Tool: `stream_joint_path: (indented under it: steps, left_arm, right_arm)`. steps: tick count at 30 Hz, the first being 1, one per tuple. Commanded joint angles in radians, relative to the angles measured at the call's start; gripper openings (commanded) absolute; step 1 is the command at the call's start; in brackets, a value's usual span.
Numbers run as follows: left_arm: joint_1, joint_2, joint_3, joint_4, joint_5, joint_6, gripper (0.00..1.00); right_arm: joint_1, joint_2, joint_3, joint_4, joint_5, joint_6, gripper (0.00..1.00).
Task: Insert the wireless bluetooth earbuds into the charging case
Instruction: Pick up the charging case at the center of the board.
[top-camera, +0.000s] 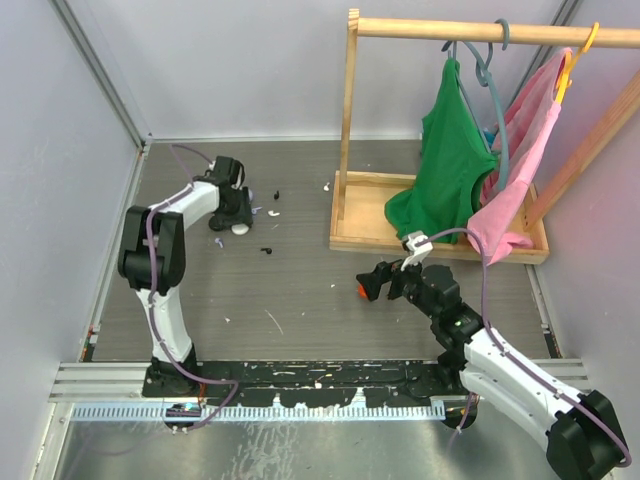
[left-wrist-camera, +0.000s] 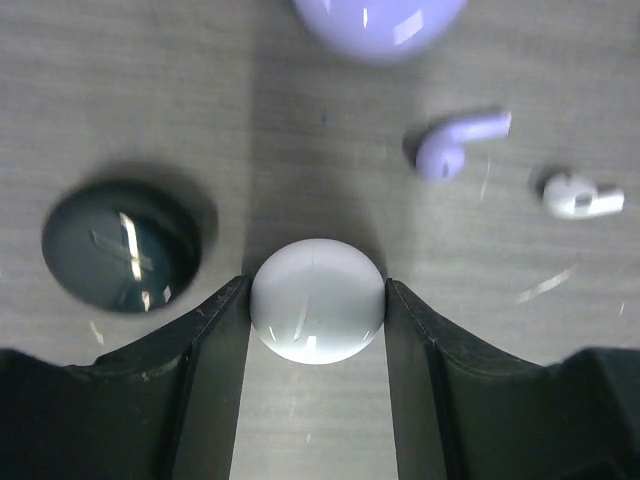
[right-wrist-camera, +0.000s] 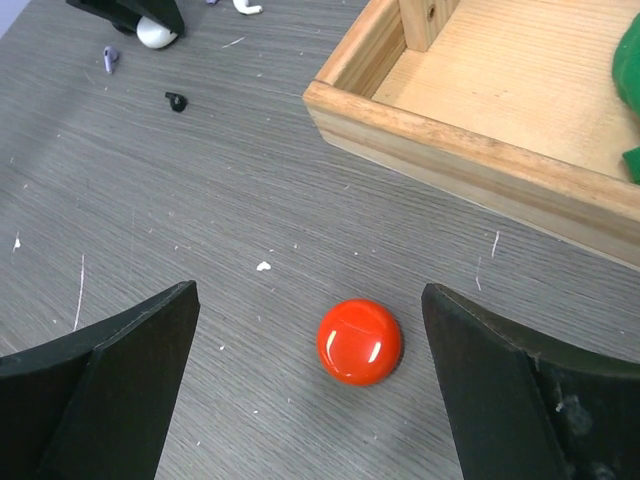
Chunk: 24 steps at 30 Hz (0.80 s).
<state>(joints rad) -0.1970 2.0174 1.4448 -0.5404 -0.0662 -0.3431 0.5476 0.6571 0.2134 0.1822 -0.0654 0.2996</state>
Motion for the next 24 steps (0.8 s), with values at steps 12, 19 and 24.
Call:
stream_joint_path:
  steps: [12, 19, 24]
  left_arm:
    - [-0.277, -0.493, -0.352, 0.200, -0.073, 0.117, 0.44]
    - [-0.449, -0.677, -0.478, 0.357, -0.113, 0.288, 0.44]
    - [-0.553, -0.782, -0.560, 0.469, -0.113, 0.409, 0.44]
  right_arm:
    - [-0.003, 0.188, 0.127, 0.166, -0.154, -0.032, 0.96]
    - [-0.002, 0.315, 0.203, 0.186, -0.155, 0.004, 0.94]
    - [-0.005, 0.379, 0.245, 0.230, -0.222, 0.037, 0.91]
